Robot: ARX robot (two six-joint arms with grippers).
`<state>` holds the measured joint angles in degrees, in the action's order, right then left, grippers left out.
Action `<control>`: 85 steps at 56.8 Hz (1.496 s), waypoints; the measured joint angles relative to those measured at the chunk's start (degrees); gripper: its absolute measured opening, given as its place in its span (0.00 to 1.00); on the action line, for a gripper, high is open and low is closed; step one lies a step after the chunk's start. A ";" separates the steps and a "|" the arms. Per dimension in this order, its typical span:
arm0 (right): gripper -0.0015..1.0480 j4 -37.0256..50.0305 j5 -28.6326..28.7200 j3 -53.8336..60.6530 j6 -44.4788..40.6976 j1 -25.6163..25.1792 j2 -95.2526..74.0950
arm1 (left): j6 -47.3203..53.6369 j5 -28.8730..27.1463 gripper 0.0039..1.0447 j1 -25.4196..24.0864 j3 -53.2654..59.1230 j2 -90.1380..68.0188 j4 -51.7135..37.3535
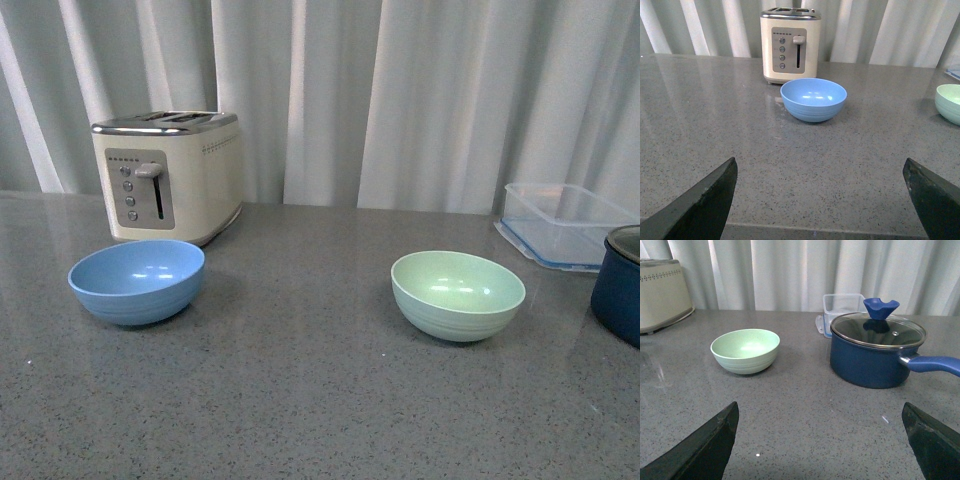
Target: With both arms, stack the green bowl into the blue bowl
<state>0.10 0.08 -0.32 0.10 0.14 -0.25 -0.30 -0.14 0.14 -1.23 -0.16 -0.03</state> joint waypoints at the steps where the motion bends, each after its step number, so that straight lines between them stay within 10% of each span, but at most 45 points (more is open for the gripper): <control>1: 0.90 0.00 0.00 0.00 0.00 0.00 0.00 | 0.00 0.00 0.94 0.00 0.00 0.00 0.00; 71: 0.90 0.00 0.00 0.00 0.00 0.00 0.00 | 0.00 0.00 0.94 0.00 0.00 0.00 0.00; 79: 0.90 0.00 -0.02 0.00 0.00 0.00 0.02 | 3.32 -19.41 0.94 3.80 -3.50 -10.14 -0.66; 85: 0.90 0.00 0.02 0.00 0.00 -0.02 0.02 | 3.41 -18.16 0.94 1.46 -9.68 -19.85 -3.50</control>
<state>0.10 0.10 -0.32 0.10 0.12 -0.23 3.11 -18.31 1.61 -10.92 -20.01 -3.53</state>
